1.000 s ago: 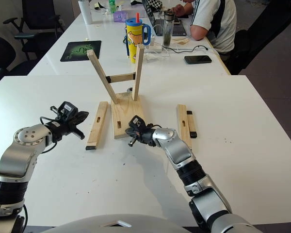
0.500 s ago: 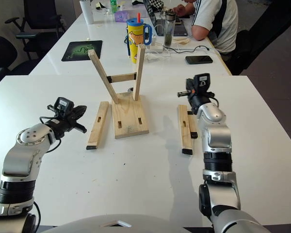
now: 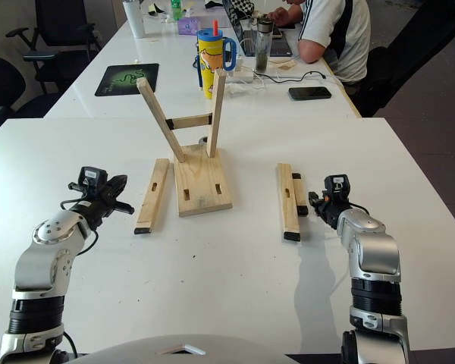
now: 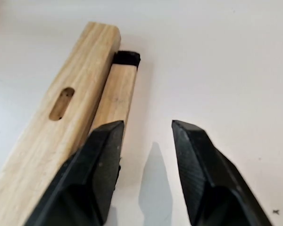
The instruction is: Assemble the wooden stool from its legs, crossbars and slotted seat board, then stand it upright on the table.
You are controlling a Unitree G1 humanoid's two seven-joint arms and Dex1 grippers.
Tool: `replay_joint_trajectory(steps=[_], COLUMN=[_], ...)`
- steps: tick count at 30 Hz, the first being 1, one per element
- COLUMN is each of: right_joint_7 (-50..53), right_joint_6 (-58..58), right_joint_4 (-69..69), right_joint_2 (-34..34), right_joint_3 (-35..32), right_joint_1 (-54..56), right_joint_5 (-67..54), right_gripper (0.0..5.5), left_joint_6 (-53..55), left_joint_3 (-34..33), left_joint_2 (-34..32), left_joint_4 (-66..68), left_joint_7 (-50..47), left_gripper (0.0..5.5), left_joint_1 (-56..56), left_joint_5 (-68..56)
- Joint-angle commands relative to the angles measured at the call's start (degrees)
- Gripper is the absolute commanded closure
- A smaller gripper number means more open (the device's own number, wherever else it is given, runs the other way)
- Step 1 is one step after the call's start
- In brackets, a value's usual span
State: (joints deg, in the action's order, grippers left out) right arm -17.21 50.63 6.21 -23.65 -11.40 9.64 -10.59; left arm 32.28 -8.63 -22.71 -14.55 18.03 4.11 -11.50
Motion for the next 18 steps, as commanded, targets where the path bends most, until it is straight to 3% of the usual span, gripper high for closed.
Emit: replay_joint_trajectory(steps=[1,18], right_joint_7=[-1.3,-0.51], right_joint_6=[2.03,4.51], right_joint_4=[1.0,1.87], right_joint_2=[-1.03,0.23], right_joint_3=[1.06,4.2], right_joint_1=[-0.07,-1.54], right_joint_5=[-0.96,-1.18], right_gripper=[3.62,3.62], left_joint_6=[0.3,0.4], left_joint_3=[-0.58,-0.47], left_joint_2=[-0.28,-0.6], left_joint_4=[-0.88,-0.52], left_joint_7=[-0.36,0.01], left_gripper=[5.5,5.5], left_joint_1=[-0.57,0.43], left_joint_5=[0.09,0.16])
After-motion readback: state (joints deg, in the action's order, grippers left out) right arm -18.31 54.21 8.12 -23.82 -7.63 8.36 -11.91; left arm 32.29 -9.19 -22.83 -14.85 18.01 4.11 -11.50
